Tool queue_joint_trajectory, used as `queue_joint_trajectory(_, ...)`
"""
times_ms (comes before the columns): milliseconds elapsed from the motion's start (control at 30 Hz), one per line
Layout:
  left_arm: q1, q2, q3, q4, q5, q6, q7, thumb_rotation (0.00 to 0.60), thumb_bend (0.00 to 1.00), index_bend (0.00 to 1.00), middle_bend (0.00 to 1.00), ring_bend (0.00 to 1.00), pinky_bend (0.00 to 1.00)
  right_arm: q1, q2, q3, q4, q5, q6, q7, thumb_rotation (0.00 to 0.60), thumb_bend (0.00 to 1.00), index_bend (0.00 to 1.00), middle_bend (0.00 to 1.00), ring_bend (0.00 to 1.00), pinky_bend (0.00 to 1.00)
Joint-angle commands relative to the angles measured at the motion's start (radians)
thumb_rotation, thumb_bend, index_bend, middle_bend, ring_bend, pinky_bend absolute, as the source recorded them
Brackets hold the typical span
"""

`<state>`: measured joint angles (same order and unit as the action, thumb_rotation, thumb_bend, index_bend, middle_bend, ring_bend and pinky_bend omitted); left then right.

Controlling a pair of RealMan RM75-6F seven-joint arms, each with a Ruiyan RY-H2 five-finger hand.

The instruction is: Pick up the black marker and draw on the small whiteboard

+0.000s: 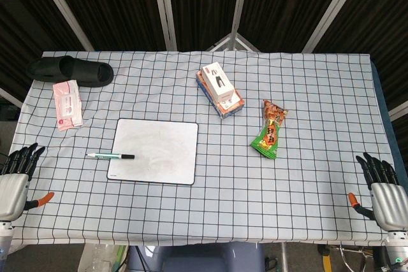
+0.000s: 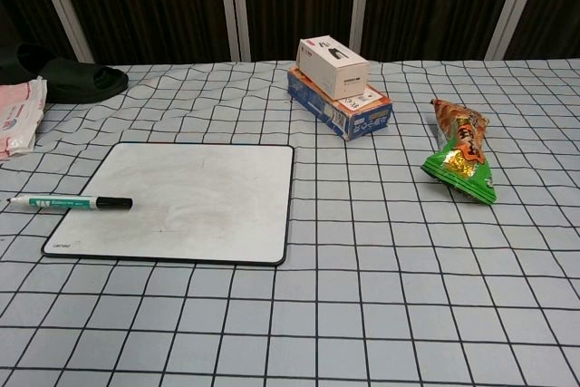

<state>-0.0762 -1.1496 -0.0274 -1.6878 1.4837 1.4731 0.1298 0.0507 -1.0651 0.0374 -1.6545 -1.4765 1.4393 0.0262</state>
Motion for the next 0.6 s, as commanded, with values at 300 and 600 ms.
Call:
queue_joint_trajectory(300, -0.153, -0.052, -0.085, 0.030, -0.111, -0.207, 0.109, 0.600, 0.20, 0.21, 0.00, 0.00, 0.00, -0.001, 0.003, -0.001, -0.004, 0.007, -0.007, 0.008, 0.600, 0.35, 0.00, 0.00, 0.00, 0.00)
queue_joint_trajectory(600, -0.298, -0.162, -0.149, 0.080, -0.272, -0.394, 0.253, 0.600, 0.33, 0.39, 0.00, 0.00, 0.00, 0.003, 0.005, 0.001, -0.002, 0.012, -0.015, 0.019, 0.600, 0.35, 0.00, 0.00, 0.00, 0.00)
